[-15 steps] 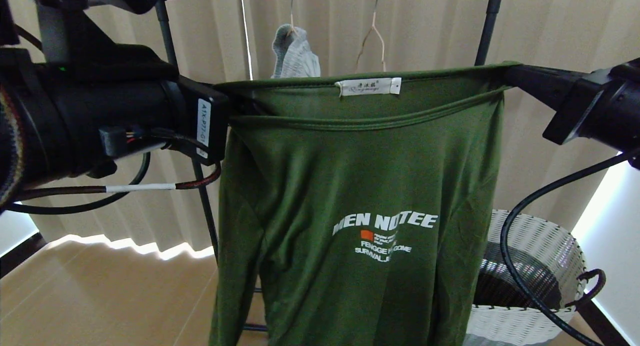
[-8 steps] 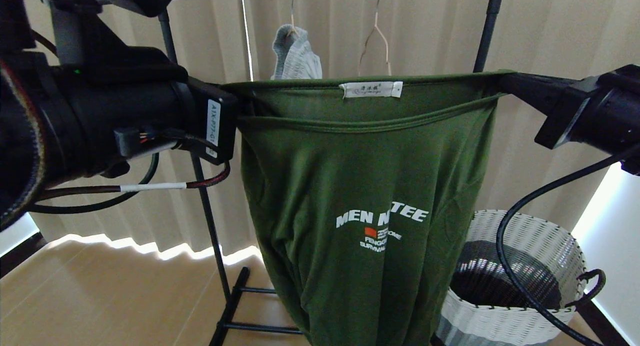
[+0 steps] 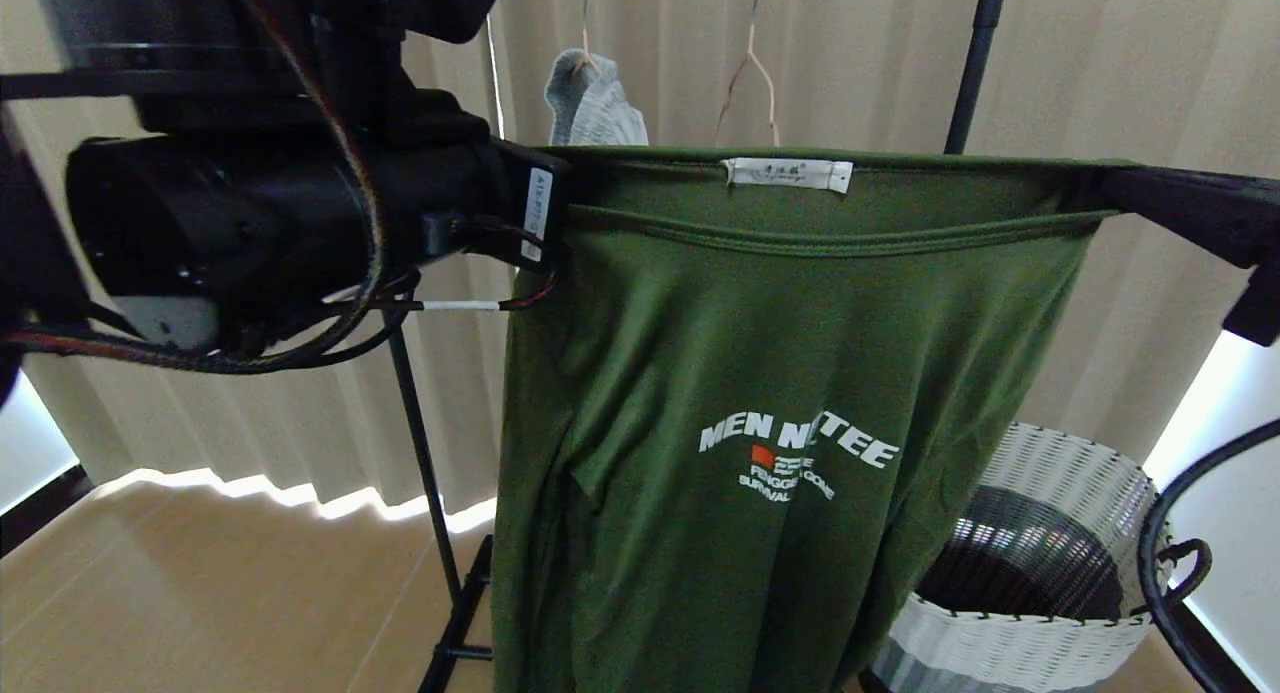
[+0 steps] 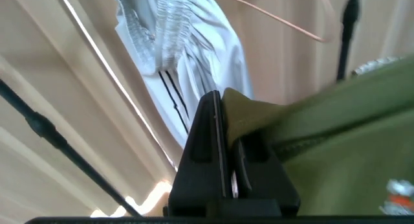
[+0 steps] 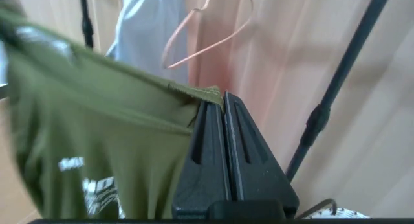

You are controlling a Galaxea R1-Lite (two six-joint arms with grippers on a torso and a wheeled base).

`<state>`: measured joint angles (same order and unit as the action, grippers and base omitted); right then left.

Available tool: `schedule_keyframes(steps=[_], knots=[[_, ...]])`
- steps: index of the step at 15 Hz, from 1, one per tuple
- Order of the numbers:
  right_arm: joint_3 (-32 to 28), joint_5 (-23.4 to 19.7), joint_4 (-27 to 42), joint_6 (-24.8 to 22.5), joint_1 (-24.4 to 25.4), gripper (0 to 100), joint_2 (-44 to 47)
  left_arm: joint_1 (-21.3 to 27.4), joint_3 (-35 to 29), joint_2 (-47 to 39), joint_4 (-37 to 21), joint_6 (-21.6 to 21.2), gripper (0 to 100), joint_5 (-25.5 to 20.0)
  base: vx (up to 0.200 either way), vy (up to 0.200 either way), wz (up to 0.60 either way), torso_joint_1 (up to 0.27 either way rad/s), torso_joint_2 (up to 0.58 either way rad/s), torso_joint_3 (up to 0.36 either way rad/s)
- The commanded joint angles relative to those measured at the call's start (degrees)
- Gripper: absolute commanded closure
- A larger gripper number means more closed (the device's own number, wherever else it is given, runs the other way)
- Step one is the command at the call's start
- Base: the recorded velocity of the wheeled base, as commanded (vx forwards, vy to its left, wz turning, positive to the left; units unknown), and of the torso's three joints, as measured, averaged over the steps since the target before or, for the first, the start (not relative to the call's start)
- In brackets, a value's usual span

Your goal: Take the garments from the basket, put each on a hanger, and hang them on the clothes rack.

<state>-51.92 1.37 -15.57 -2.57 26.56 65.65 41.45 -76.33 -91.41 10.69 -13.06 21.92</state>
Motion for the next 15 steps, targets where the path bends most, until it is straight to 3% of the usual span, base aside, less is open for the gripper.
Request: schedule_keyframes(steps=[1, 5, 12, 15], knots=[[1.6, -1.5, 1.7, 0.0, 1.9, 100, -5.5, -0.9, -4.2, -6.3, 0.1, 1.1, 100, 0.1, 0.0, 0.0, 0.0, 0.0, 0.0, 0.0], [5.4, -8.0, 2.1, 0.0, 3.9, 100, -7.6, -0.8, -5.9, -8.7, 0.1, 2.1, 100, 0.1, 0.0, 0.0, 0.0, 0.0, 0.0, 0.0], [5.3, -7.9, 0.4, -0.2, 2.5, 100, -4.0, -0.9, -3.5, -5.6, -0.3, 2.0, 100, 0.1, 0.0, 0.0, 0.0, 0.0, 0.0, 0.0], [4.7, -8.0, -7.8, -0.2, -3.4, 100, 3.4, -0.9, 2.0, 0.9, -2.0, 0.8, 100, 0.1, 0.0, 0.0, 0.0, 0.0, 0.0, 0.0]])
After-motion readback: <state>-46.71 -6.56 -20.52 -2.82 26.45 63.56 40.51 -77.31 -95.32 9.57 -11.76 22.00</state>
